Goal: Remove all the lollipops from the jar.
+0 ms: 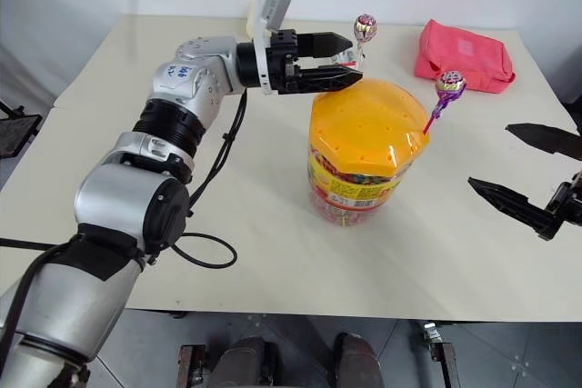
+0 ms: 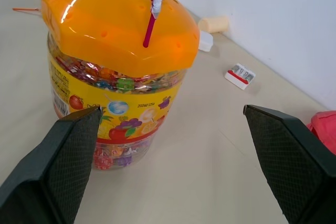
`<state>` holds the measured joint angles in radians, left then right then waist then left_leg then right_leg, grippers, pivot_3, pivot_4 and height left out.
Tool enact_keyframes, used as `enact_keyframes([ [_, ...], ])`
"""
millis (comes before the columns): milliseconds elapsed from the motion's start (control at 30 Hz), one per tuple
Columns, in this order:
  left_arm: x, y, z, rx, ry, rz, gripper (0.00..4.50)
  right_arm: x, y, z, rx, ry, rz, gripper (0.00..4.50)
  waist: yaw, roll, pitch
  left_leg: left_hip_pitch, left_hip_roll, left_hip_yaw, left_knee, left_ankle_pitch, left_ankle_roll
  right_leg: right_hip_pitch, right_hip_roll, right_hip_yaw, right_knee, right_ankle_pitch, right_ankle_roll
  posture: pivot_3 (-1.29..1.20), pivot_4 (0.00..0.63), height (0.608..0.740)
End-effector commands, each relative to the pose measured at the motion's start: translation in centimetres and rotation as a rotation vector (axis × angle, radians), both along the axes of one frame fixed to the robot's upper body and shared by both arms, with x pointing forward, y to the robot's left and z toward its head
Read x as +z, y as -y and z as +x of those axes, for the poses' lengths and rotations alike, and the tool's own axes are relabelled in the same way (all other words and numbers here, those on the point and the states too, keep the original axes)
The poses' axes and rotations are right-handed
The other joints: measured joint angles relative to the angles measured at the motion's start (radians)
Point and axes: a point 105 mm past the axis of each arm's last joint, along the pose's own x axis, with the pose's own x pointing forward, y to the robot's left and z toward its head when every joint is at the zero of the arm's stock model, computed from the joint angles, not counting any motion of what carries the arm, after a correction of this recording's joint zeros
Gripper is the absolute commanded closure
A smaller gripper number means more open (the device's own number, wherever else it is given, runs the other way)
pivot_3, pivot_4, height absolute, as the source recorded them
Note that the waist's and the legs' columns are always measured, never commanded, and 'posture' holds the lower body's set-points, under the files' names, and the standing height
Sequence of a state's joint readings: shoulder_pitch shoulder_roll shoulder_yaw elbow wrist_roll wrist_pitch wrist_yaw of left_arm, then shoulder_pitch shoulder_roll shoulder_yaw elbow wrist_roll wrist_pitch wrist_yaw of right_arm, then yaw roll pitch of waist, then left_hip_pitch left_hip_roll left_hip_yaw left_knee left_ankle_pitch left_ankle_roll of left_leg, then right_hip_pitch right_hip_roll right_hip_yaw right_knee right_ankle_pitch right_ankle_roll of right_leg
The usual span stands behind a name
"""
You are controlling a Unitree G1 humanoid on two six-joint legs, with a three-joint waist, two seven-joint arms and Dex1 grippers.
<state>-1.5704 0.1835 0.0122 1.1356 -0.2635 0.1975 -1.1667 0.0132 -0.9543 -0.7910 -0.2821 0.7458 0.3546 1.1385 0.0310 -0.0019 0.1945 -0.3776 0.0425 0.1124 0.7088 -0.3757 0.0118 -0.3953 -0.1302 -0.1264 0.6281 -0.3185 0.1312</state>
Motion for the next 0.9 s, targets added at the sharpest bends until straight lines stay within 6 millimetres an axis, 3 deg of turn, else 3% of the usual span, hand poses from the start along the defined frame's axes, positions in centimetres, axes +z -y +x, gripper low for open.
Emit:
enact_keyframes([
  [33, 1.6, 1.0, -0.5, -0.008, 0.055, -0.001, 1.53, 1.1, -0.2, -0.9, -0.003, 0.056, -0.001, 0.00, -0.001, 0.000, 0.000, 0.000, 0.000, 0.000, 0.000, 0.000, 0.000, 0.000, 0.000, 0.000, 0.000, 0.000, 0.000, 0.00, 0.150, 0.740],
  [333, 3.0, 1.3, -0.6, 0.008, 0.065, -0.047, 4.40, 2.1, -0.5, -1.4, 0.027, 0.100, 0.036, 0.00, -0.003, 0.000, 0.000, 0.000, 0.000, 0.000, 0.000, 0.000, 0.000, 0.000, 0.000, 0.000, 0.000, 0.000, 0.000, 0.00, 0.150, 0.740],
  [667, 7.7, -0.2, -0.5, 0.109, 0.152, -0.161, 4.49, 3.2, -1.0, -1.6, 0.091, 0.141, 0.094, 0.00, -0.004, 0.000, 0.000, 0.000, 0.000, -0.001, 0.000, 0.000, 0.000, 0.000, 0.000, 0.000, 0.000, 0.000, 0.000, 0.00, 0.150, 0.740],
  [800, 9.4, -3.1, 1.0, 0.292, 0.131, -0.175, 4.49, 3.0, -0.8, -1.1, 0.086, 0.117, 0.084, 0.00, -0.006, 0.000, 0.000, 0.000, 0.000, -0.001, 0.000, 0.000, 0.000, 0.000, 0.000, 0.000, 0.000, 0.000, 0.000, 0.00, 0.150, 0.740],
  [900, 8.8, -6.7, 3.2, 0.505, 0.044, -0.121, 4.49, 2.8, -0.4, -0.7, 0.077, 0.097, 0.075, 0.00, -0.008, 0.000, 0.000, 0.000, 0.000, -0.001, 0.000, 0.000, 0.000, 0.000, 0.000, 0.000, 0.000, 0.000, 0.000, 0.00, 0.150, 0.740],
])
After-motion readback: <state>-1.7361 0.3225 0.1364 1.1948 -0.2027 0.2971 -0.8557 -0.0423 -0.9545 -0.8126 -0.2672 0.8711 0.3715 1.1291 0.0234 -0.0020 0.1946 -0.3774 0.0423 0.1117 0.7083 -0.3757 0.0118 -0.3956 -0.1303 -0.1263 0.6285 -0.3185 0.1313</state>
